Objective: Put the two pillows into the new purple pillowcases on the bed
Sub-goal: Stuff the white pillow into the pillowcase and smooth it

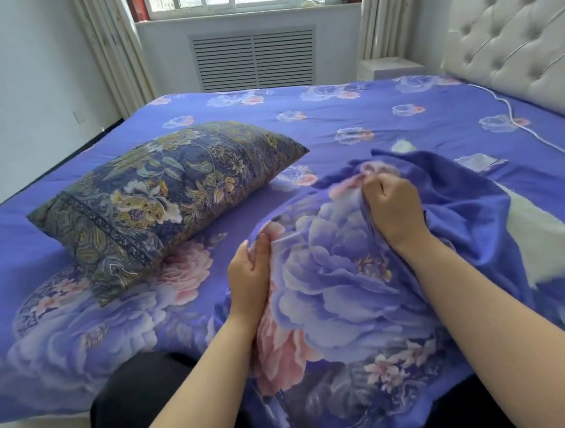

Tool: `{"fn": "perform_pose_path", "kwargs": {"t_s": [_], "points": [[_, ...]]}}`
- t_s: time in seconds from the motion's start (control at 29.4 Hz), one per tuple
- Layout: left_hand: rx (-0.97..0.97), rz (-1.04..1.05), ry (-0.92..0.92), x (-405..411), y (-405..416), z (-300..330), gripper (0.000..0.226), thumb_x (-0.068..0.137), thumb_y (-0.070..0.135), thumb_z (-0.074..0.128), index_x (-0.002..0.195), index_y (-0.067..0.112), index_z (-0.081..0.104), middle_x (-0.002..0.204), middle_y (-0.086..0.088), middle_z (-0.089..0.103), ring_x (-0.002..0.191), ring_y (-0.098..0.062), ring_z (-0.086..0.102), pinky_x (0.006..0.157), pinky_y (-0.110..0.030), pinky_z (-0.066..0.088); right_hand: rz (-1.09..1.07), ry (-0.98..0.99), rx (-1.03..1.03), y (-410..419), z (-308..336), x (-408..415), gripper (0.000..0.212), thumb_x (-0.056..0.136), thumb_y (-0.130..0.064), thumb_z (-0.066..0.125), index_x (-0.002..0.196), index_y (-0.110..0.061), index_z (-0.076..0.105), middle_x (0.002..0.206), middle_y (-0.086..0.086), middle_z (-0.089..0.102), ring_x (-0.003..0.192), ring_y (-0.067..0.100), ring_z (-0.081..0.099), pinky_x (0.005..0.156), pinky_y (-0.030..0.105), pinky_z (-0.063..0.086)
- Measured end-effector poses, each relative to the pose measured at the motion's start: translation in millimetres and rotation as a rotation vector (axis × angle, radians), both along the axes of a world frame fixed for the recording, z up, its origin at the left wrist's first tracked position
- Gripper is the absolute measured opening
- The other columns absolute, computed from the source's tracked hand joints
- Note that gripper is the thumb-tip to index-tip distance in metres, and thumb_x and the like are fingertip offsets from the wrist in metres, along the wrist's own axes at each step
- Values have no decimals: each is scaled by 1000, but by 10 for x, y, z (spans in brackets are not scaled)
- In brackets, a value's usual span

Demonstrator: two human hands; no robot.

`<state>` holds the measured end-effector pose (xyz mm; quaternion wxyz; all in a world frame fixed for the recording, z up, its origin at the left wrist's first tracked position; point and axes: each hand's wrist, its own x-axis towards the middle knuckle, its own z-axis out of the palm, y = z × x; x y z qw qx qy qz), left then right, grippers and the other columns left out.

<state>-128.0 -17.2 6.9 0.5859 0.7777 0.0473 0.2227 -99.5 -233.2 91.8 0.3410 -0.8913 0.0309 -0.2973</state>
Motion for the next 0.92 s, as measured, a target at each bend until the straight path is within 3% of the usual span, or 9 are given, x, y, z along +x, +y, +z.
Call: {"fn": "perform_pose_path", "kwargs": {"t_s": [0.14,0.24,0.37,0.48,0.54,0.65,0.75,0.82,0.92], "points": [[-202,121,-38,-101,6,205,28,95,42,47,81,20,57,75,7,60,69,1,57,64,-24,39,95,-141,-114,321,439,317,42,97,-32,38,88,1,62,93,27,66,89,42,60,75,42,42],[-2,27,242,22,23,244,45,96,48,41,107,8,58,105,-7,63,108,-25,56,75,-27,34,156,67,-237,497,568,639,41,99,-40,40,102,-4,58,107,22,65,101,39,58,80,39,41],[152,-85,476,251,215,-36,42,91,51,51,100,11,43,104,-7,53,107,-32,53,78,-34,37,339,416,-433,539,33,673,46,91,-51,49,116,-13,56,124,16,53,115,33,51,96,40,40],[324,26,190,242,376,-173,36,87,42,62,105,14,49,106,-1,46,99,-28,53,87,-37,42,418,456,-496,262,-540,389,57,88,-59,45,132,-23,50,141,7,43,131,26,39,109,40,30],[453,-29,-79,178,363,-147,28,86,43,61,97,17,56,99,4,50,89,-22,53,83,-34,44,480,395,-265,1,-609,190,68,81,-68,44,135,-28,46,143,2,42,133,18,37,111,33,28],[603,-196,-181,-20,315,-98,38,83,58,54,78,21,55,84,10,56,77,-12,53,69,-25,42,585,370,-80,-272,-506,-148,66,72,-71,58,130,-47,38,142,-9,36,131,6,34,110,27,28],[626,-283,-137,-163,400,-157,49,71,67,57,91,22,59,106,14,66,93,-7,60,79,-24,46,649,433,-243,-338,-501,-523,77,61,-77,61,129,-55,32,149,-17,20,139,4,22,109,28,26],[668,-341,-88,-253,475,-201,57,65,65,61,106,26,57,125,19,60,106,-6,58,86,-25,47,637,433,-387,-339,-573,-717,82,61,-75,62,132,-52,29,152,-17,12,142,6,13,112,29,24],[824,-364,-253,-330,517,-251,49,72,58,63,110,28,52,137,11,51,115,-11,56,88,-25,46,594,406,-534,-308,-674,-913,80,63,-73,63,133,-45,33,156,-9,6,145,13,6,116,33,19]]}}
